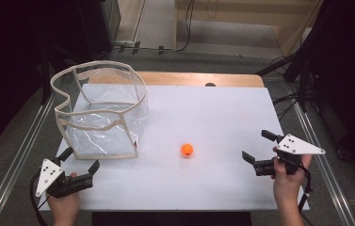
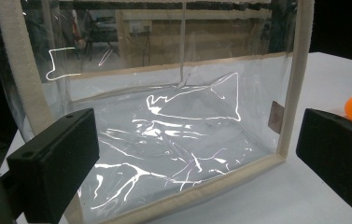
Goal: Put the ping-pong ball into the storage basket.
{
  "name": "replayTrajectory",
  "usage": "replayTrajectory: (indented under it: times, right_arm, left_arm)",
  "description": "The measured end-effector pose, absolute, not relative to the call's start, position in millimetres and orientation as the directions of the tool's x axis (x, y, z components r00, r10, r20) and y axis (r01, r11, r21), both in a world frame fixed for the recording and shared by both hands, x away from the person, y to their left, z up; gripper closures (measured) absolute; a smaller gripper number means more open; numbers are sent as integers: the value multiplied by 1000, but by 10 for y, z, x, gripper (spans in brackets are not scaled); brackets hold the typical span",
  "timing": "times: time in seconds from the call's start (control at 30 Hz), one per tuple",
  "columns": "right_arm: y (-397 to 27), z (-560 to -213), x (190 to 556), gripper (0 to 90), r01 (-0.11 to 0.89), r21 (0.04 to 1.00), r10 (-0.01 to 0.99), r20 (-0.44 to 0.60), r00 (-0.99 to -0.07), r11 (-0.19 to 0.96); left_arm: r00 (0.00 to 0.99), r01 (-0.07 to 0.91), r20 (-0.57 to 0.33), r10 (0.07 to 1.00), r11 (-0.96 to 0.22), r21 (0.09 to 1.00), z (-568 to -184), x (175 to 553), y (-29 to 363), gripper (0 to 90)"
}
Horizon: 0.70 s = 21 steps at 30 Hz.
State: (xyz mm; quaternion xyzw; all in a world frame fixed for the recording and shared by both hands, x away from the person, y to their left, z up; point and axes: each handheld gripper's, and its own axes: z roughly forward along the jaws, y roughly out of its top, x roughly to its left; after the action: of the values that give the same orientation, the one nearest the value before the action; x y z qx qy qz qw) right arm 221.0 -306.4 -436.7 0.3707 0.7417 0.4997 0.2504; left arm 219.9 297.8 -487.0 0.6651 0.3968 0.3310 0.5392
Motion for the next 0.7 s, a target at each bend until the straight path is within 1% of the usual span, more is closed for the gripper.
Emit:
replayTrajectory:
  times: [0.43,0.7]
  right_arm:
    - [-2862,-4231,2400,0,332,898,764,-6,-646,288]
    - [-2753,-4172,2503,0,335,885,742,-18,-670,324]
  left_arm:
    - [464,169,15,886,-105,980,-4872,2195,2970,0]
    - [464,169,16,886,-106,980,-4872,2195,2971,1]
